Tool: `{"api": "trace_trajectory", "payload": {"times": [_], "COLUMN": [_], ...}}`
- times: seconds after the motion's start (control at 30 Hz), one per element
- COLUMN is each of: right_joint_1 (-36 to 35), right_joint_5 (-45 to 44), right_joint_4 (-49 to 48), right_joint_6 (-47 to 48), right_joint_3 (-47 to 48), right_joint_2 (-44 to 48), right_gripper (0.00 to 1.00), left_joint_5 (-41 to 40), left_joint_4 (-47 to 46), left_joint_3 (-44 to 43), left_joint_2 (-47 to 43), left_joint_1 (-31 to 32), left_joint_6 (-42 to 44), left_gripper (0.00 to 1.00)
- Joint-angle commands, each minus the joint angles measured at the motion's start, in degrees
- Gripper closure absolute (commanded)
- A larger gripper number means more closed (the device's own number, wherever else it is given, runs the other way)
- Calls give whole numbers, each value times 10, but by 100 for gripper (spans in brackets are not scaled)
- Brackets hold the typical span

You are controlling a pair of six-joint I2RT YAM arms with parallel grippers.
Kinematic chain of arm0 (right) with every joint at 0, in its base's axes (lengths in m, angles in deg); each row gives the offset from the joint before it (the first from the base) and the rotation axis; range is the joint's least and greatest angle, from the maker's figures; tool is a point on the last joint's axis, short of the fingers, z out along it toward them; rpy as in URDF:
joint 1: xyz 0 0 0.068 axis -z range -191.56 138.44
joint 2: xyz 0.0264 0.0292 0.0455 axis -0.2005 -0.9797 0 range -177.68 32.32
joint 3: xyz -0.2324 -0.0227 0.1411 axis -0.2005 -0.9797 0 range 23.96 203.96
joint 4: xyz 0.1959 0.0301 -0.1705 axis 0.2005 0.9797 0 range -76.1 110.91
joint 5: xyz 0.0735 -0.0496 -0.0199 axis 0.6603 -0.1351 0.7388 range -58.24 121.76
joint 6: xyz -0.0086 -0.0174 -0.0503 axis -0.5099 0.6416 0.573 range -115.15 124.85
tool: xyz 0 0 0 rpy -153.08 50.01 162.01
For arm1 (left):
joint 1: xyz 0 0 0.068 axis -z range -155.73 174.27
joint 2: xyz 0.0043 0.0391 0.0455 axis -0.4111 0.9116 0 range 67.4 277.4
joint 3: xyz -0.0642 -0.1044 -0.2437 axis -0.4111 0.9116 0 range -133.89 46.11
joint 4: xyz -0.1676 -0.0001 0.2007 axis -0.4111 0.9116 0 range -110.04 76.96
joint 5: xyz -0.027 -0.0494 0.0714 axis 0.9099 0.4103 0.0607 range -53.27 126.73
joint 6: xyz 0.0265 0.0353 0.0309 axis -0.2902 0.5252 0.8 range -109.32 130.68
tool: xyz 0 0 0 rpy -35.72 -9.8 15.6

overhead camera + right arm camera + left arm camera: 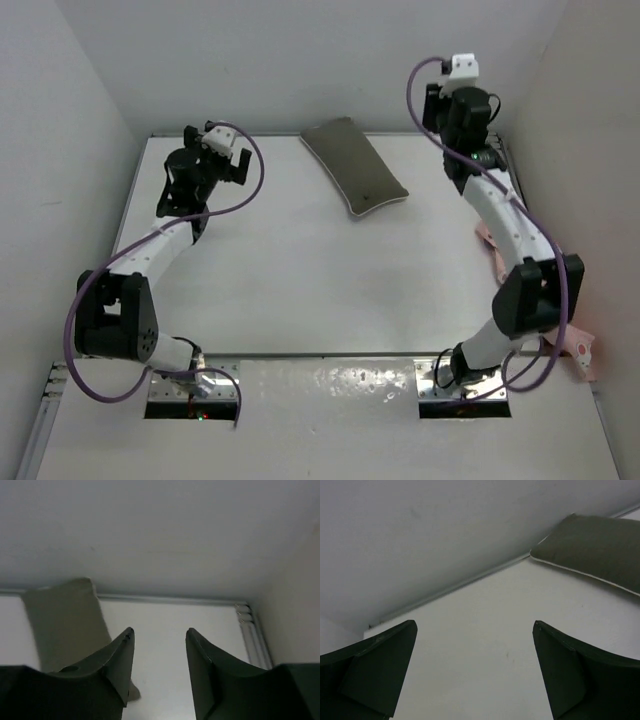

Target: Put the pillow into the pillowcase

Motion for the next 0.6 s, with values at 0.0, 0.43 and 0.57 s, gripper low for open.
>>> {"api": "trace_trajectory", "payload": {"times": [0.0,0.43,0.57], "right_joint_1": [13,154,122], "right_joint_5": [153,-183,40], "right_joint_4": [196,457,333], "right_joint_6": [-137,-298,-219], "right_joint_3": [134,87,65], "right_joint_2": [-109,-208,-194], "right_gripper": [55,1,1], "left_joint_5": [-85,-84,-85], "left_joint_4": [25,23,12], "left_joint_3": [23,146,147], "left_joint_2": [8,-80,-72], "left_joint_1": [0,29,29], "left_joint_6": [-129,-88,-75], "left_gripper": [0,0,0]}}
